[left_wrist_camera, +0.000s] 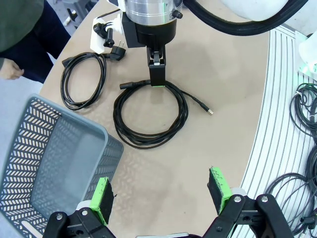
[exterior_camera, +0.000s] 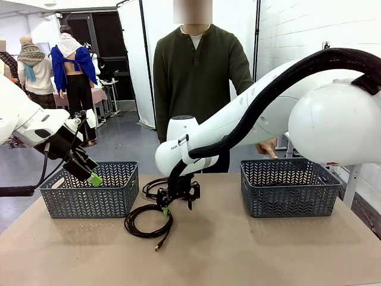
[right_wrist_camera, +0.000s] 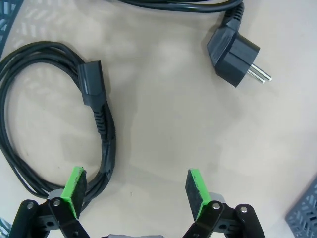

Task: Organize the cables according to human instructions.
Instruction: Pick up a bundle of cables and place it in the basket indicated by the human.

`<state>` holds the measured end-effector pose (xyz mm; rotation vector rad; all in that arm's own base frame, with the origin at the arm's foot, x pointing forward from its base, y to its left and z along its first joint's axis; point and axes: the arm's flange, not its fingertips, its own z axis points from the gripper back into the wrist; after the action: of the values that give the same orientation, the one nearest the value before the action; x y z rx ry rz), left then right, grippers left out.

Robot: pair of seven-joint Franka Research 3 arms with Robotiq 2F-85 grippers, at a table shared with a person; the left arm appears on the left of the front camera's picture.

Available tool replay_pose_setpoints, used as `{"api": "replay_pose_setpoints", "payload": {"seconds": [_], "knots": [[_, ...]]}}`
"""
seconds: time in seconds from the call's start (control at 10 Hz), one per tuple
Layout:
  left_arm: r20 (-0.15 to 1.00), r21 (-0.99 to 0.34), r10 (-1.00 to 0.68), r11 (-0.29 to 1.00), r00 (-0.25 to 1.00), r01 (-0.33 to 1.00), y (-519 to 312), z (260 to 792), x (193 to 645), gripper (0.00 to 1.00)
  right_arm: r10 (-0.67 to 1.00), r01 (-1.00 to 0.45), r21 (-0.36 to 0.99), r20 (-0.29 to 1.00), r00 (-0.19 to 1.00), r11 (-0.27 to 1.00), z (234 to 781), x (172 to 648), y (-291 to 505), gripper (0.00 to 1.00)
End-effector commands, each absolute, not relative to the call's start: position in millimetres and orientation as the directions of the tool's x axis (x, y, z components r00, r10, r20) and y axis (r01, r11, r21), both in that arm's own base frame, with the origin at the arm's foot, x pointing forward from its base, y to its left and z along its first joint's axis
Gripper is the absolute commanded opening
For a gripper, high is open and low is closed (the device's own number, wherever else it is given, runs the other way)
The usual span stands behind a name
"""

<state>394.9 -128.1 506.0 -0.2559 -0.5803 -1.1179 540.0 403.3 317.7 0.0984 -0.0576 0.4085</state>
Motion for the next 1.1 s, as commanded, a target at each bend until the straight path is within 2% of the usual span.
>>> {"api": "replay_pose_setpoints", "payload": {"seconds": [0.0, 1.0], "knots": [[0.57, 0.084, -0.767, 0.411, 0.294, 0.908, -125, 505, 397, 1.0, 0.368, -0.371, 0.034, 0.074, 0.927, 0.928, 315, 547, 412, 1.0], [0.57, 0.084, -0.767, 0.411, 0.294, 0.908, -125, 505, 397, 1.0, 0.371, -0.37, -0.017, 0.067, 0.926, 0.929, 303, 557, 417, 1.0]]}}
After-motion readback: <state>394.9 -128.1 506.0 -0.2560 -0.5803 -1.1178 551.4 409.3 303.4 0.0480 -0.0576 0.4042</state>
